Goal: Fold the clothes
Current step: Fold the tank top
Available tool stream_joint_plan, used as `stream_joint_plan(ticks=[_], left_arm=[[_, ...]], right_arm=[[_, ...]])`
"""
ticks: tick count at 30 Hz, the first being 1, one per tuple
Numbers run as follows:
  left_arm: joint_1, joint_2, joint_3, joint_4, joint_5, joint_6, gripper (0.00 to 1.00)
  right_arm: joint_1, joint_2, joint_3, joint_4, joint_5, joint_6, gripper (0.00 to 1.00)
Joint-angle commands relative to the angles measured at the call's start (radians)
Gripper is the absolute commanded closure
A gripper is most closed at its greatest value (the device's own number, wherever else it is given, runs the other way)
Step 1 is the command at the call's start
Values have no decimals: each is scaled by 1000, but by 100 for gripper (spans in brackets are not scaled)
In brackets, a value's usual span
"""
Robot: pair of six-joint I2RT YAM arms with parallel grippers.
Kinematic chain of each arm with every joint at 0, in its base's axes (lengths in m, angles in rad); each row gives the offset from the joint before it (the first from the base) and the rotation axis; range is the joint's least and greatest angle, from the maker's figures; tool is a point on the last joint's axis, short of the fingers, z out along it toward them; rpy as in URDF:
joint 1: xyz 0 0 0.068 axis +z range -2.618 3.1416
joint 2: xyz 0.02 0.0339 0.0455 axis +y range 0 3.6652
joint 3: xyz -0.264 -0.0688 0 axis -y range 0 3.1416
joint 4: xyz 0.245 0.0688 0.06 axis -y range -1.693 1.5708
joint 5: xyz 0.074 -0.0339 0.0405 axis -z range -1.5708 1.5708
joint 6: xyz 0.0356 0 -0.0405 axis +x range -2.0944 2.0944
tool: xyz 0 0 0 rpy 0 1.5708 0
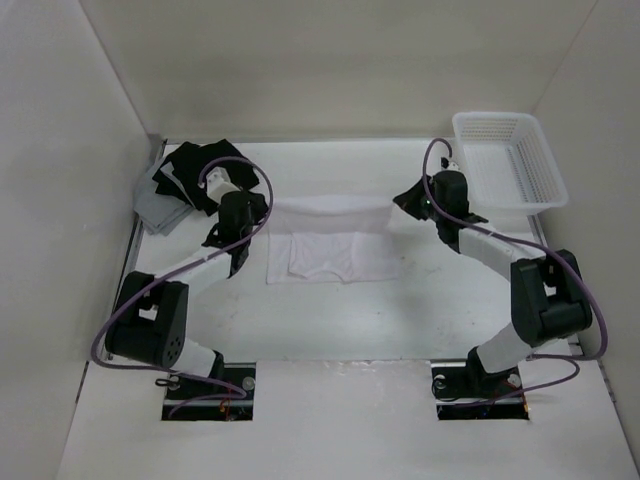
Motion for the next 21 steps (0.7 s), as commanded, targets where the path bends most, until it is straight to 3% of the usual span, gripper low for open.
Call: stream_joint_plan(ticks=[1, 11, 21], left_arm=[[-2, -86, -110, 58, 20, -32, 98], [-17, -441, -351, -28, 40, -45, 98], [-111, -584, -535, -89, 33, -75, 98]], right_arm=[[0, -84, -121, 105, 0, 39, 99], [1, -377, -416, 130, 21, 79, 99], [29, -500, -606, 99, 11, 106, 99]])
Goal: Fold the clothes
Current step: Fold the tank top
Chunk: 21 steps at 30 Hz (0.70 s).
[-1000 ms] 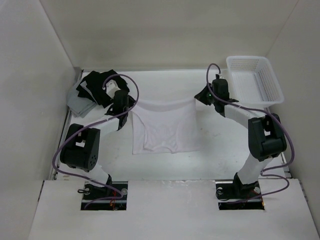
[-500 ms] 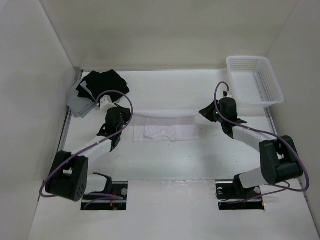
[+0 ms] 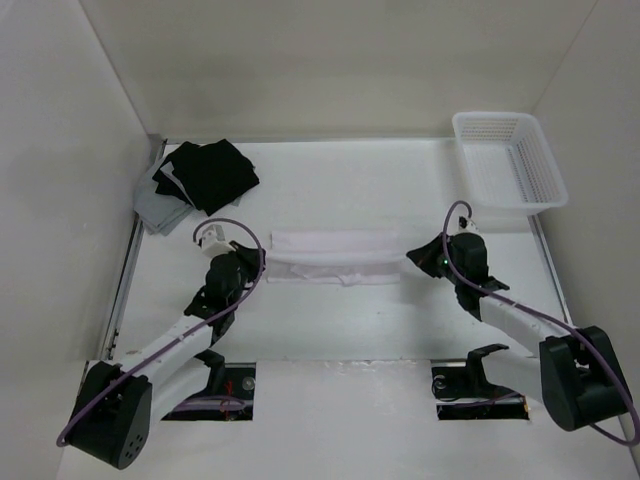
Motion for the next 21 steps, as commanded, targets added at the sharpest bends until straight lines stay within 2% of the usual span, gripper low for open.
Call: stream_joint_plan(ticks=[1, 10, 16, 21], left_arm=[[-28, -40, -56, -3, -13, -31, 98], [-33, -33, -91, -19, -17, -31, 95], [7, -83, -111, -29, -20, -45, 76], [21, -175, -27, -109, -22, -25, 78]], right_arm=[[21, -32, -46, 33, 10, 29, 99], [101, -138, -137, -57, 57, 89, 96], [138, -170, -169, -95, 85, 110, 76], [190, -291, -56, -273, 203, 22, 71]])
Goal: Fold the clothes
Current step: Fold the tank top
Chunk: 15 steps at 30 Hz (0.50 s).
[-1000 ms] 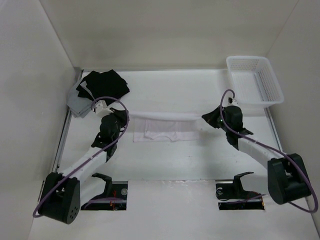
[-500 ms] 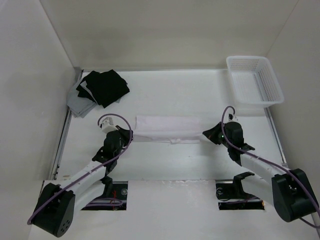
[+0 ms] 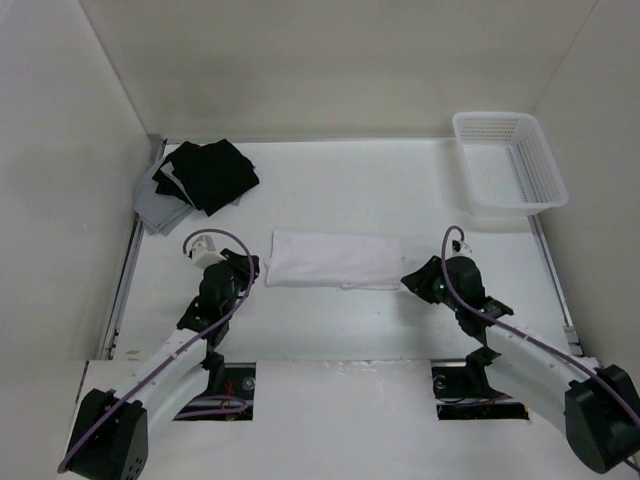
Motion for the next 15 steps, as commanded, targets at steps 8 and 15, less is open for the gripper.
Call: stream_joint_plan(ticks=[8, 15], left_arm=[[-320, 339, 283, 203, -51, 5, 79], [-423, 692, 392, 374, -6, -43, 80]], right_arm=[[174, 174, 268, 53, 135, -154, 97], [181, 377, 258, 268, 119, -94, 100]])
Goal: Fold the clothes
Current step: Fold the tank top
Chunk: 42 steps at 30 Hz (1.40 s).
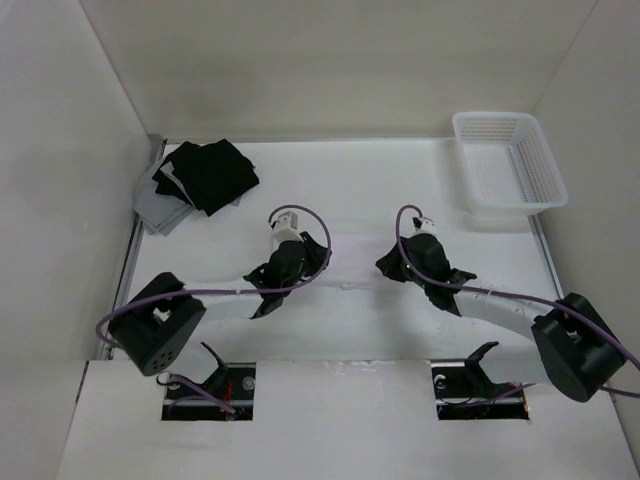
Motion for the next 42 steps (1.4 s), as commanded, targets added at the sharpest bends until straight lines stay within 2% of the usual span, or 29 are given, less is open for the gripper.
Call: stream_joint_plan(ticks=[1, 8, 18, 20, 25, 30, 37, 39, 42], left_arm=[[-4, 84, 24, 128, 32, -44, 80], [-6, 155, -135, 218, 57, -115, 82], [54, 86, -253, 285, 56, -98, 81], [89, 54, -266, 275, 58, -90, 81], [163, -70, -263, 211, 70, -47, 78], [192, -158, -207, 128, 66, 6, 77], [192, -166, -186, 128, 70, 17, 76], [194, -161, -183, 131, 72, 17, 76], [191, -164, -177, 133, 73, 17, 76]], right_arm=[[-8, 20, -26, 153, 6, 26, 100], [-31, 47, -175, 208, 3, 102, 100], [-30, 25, -187, 142, -3, 204, 99], [-27, -41, -204, 144, 4, 196, 93], [-73, -170, -199, 85, 12, 127, 64], [-120, -62, -146, 91, -29, 130, 55], [-140, 99, -141, 211, -77, 185, 57], [-143, 164, -138, 275, -123, 214, 64], [-166, 228, -156, 396, -158, 271, 86]])
